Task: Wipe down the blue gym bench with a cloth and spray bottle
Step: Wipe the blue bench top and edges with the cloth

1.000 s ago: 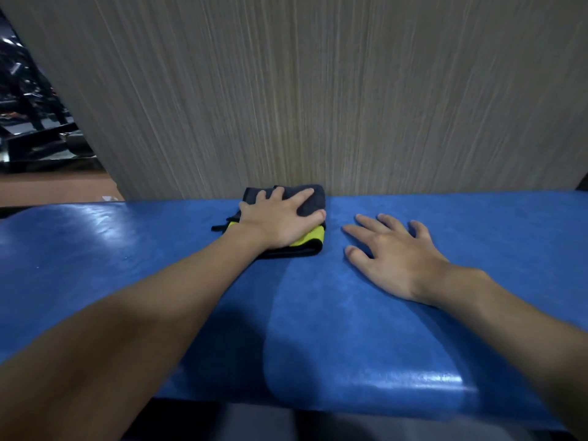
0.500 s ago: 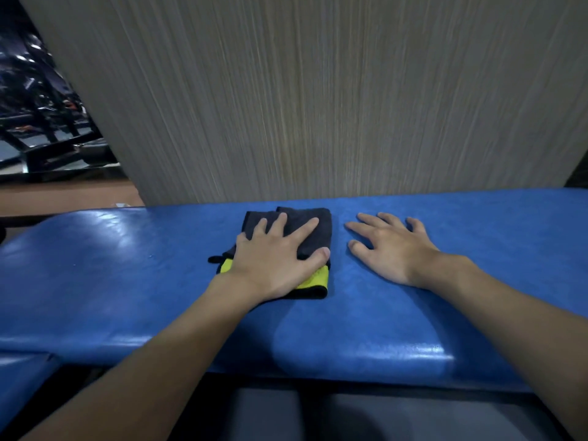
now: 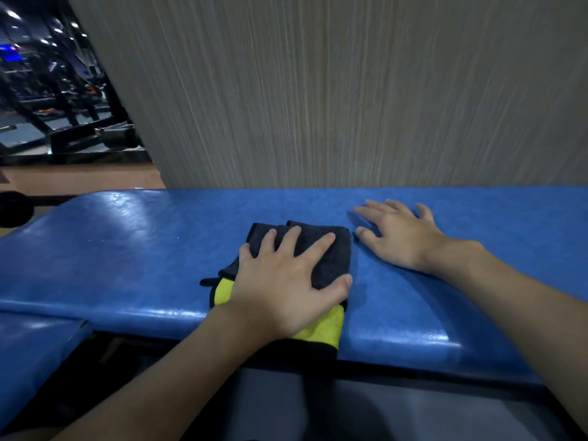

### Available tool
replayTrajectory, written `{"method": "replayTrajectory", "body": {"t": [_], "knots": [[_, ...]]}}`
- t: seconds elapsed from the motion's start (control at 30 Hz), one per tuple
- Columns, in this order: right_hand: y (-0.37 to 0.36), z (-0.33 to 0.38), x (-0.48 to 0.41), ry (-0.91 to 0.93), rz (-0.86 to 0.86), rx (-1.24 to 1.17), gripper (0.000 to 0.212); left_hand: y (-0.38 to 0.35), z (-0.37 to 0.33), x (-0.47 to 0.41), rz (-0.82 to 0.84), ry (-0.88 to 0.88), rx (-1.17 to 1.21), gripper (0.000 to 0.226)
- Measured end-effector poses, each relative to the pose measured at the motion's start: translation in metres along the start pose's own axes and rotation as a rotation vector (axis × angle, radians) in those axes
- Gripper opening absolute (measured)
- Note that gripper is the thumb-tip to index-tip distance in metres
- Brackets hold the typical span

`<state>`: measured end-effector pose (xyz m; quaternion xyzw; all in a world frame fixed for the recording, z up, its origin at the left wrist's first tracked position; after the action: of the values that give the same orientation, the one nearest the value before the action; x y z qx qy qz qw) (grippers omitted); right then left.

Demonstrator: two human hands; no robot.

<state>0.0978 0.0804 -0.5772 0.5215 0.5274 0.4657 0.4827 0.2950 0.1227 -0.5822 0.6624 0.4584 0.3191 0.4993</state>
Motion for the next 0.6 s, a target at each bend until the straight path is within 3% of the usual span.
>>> {"method": "replayTrajectory", "body": {"t": [0.2, 0.4, 0.6], "knots": [[-0.009, 0.001, -0.003, 0.005, 0.046, 0.023, 0.055, 0.006, 0.016, -0.072, -0.047, 0.006, 0.031, 0.085], [-0.013, 0.001, -0.004, 0.015, 0.034, 0.031, 0.056, 0.009, 0.025, -0.156, -0.021, 0.057, 0.054, 0.072], [-0.014, 0.000, -0.005, 0.008, 0.028, 0.025, 0.056, 0.009, 0.027, -0.172, -0.031, 0.071, 0.057, 0.070]]}}
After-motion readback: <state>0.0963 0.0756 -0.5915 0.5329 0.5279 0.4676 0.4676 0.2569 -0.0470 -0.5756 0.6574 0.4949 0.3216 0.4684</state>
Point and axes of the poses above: each hand's wrist, its own x-axis away from the middle knuckle, its own y-axis out of the back of the hand, z = x × y, the point moved 5 cm from there along -x, towards the middle knuckle, and after that the axes turned 15 degrees about x, right-handed, at the moved point
